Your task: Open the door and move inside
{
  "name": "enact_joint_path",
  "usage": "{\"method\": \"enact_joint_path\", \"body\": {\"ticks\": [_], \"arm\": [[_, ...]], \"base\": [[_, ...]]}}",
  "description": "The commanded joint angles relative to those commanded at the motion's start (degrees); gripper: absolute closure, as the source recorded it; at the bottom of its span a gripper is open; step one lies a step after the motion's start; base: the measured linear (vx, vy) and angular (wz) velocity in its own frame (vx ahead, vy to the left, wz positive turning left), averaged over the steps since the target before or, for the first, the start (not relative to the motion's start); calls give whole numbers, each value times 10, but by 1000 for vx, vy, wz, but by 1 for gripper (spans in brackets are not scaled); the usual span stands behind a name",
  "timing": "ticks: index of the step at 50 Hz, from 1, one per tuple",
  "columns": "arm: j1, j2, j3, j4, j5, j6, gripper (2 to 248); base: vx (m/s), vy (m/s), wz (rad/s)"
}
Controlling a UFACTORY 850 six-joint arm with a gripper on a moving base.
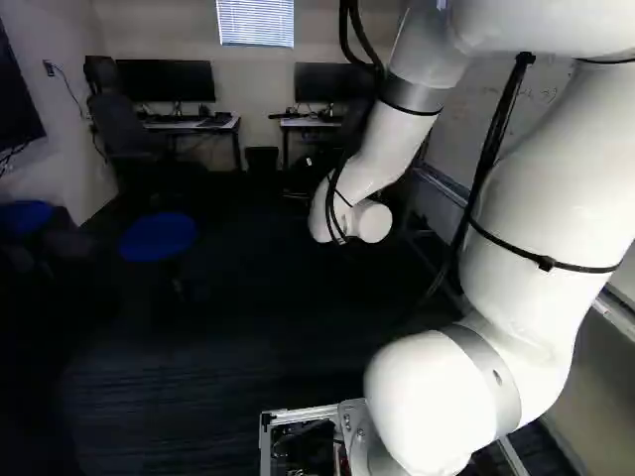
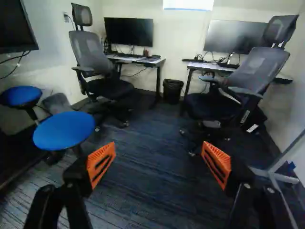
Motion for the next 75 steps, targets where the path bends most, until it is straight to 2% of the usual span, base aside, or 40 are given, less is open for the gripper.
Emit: {"method": "enact_joint_path", "body": {"ticks": [43, 75], "arm": [[0, 0, 0, 0, 0, 0, 3], [0, 0, 0, 0, 0, 0, 3]], "base": [[129, 1, -10], [6, 0, 0]]}}
